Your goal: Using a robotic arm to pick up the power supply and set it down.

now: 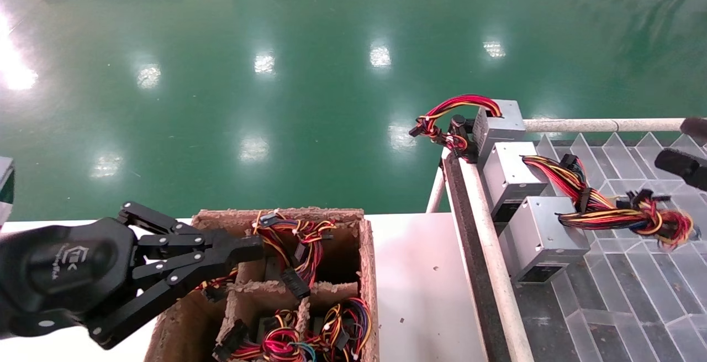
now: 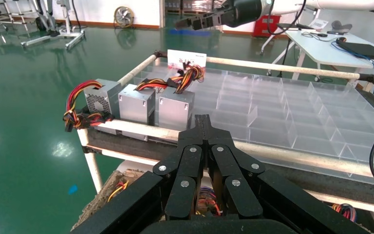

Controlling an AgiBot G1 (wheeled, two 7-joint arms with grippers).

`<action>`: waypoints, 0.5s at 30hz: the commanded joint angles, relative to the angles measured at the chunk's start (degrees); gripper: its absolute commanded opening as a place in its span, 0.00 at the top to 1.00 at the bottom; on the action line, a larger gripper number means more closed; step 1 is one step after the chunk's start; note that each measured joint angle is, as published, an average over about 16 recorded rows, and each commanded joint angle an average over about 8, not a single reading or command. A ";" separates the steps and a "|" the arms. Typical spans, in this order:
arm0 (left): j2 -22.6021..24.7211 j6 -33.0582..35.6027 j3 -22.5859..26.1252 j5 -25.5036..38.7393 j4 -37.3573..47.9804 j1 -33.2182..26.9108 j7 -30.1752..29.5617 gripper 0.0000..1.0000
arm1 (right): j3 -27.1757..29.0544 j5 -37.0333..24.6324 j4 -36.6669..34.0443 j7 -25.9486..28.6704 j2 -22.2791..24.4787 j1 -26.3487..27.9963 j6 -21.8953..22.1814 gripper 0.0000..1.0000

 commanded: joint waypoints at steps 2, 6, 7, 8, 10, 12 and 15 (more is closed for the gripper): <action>0.00 0.00 0.00 0.00 0.00 0.00 0.00 1.00 | 0.08 0.71 0.48 -0.33 -0.45 0.49 -0.04 0.00; 0.00 0.00 0.00 0.00 0.00 0.00 0.00 1.00 | 0.42 1.77 1.22 -0.59 -1.69 0.25 -0.01 0.00; 0.00 0.00 0.00 0.00 0.00 0.00 0.00 1.00 | 0.61 1.76 1.56 -0.53 -1.89 0.14 0.02 0.00; 0.00 0.00 0.00 0.00 0.00 0.00 0.00 1.00 | 0.85 1.59 2.01 -0.42 -2.05 0.01 0.05 0.00; 0.00 0.00 0.00 0.00 0.00 0.00 0.00 1.00 | 1.46 0.93 3.20 -0.13 -2.26 -0.28 0.16 0.00; 0.00 0.00 0.00 0.00 0.00 0.00 0.00 1.00 | 2.31 0.02 4.73 0.32 -2.52 -0.75 0.32 0.00; 0.00 0.00 0.00 0.00 0.00 0.00 0.00 1.00 | 3.72 -1.21 7.22 0.97 -3.15 -1.60 0.59 0.00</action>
